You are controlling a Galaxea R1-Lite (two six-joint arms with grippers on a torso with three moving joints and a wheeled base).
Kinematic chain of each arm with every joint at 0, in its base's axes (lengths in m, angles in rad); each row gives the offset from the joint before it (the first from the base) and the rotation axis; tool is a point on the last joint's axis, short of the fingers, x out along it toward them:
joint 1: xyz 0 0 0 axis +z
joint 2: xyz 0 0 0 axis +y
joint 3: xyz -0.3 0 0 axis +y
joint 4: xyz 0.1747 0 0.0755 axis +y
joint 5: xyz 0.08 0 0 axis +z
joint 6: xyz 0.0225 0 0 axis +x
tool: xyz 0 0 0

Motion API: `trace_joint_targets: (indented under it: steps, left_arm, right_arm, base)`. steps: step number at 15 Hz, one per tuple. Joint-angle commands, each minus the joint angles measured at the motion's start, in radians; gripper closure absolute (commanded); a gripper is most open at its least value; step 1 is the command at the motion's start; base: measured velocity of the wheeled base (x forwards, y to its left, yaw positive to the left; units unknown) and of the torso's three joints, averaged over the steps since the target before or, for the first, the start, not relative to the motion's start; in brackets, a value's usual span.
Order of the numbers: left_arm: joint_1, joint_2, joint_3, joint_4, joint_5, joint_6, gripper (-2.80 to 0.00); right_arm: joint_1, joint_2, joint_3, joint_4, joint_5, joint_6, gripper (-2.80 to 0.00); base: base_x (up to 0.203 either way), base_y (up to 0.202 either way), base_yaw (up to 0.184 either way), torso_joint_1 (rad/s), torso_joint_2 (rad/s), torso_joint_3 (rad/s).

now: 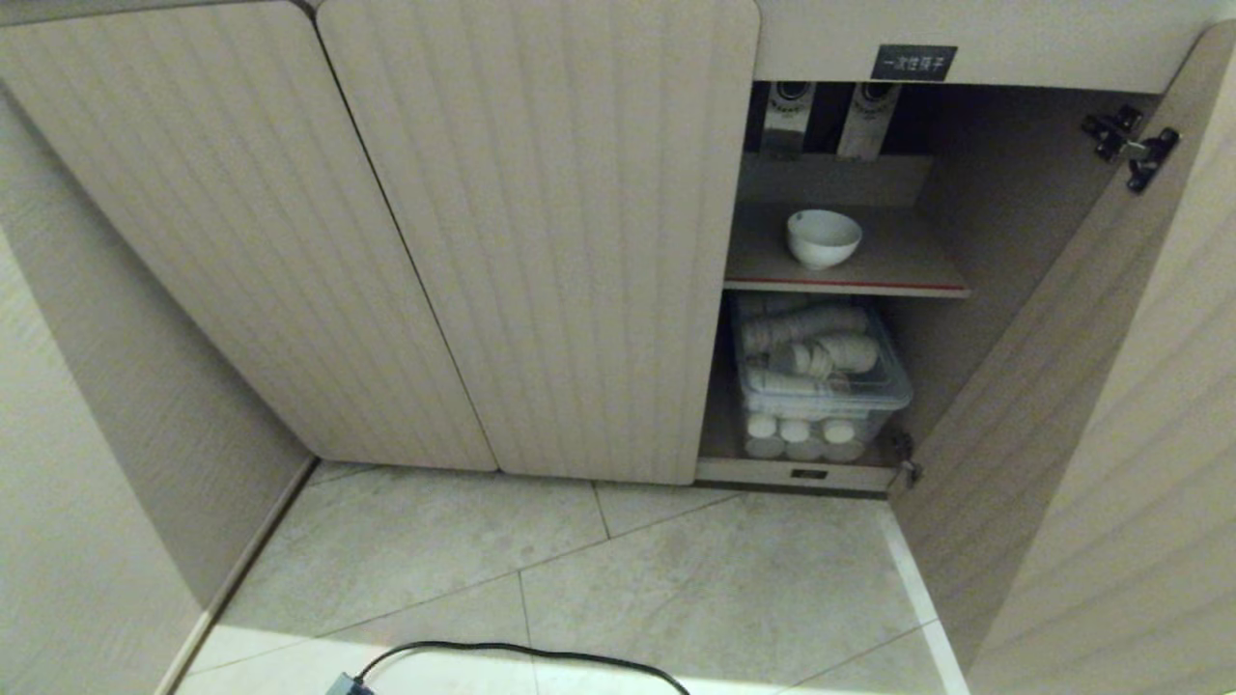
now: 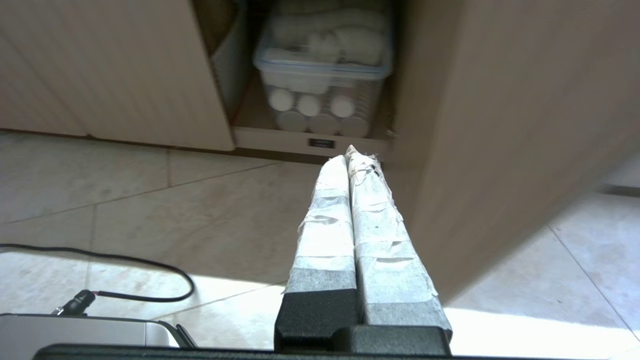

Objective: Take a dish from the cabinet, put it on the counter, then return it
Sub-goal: Close the cabinet door

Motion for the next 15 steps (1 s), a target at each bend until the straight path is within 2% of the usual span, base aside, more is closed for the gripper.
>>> trace_joint_targets:
  steps: [1,9,15]
  left_arm:
    - [0.000,0.000,0.000,0.000,0.000,0.000,0.00]
    - [0.000,0.000,0.001,0.000,0.000,0.000,0.00]
    - [0.000,0.000,0.001,0.000,0.000,0.000,0.00]
  right_arm:
    - [0.000,0.001,0.000,0.000,0.000,0.000,0.00]
    - [0.000,0.001,0.000,0.000,0.000,0.000,0.00]
    - [0.000,0.001,0.000,0.000,0.000,0.000,0.00]
  base:
    - [0.000,-0.192,0.000,0.005,0.00,0.002]
    - [0.000,-0.190,0.000,0.002,0.00,0.001]
    - [0.000,-0.018,0.000,0.000,0.00,0.000]
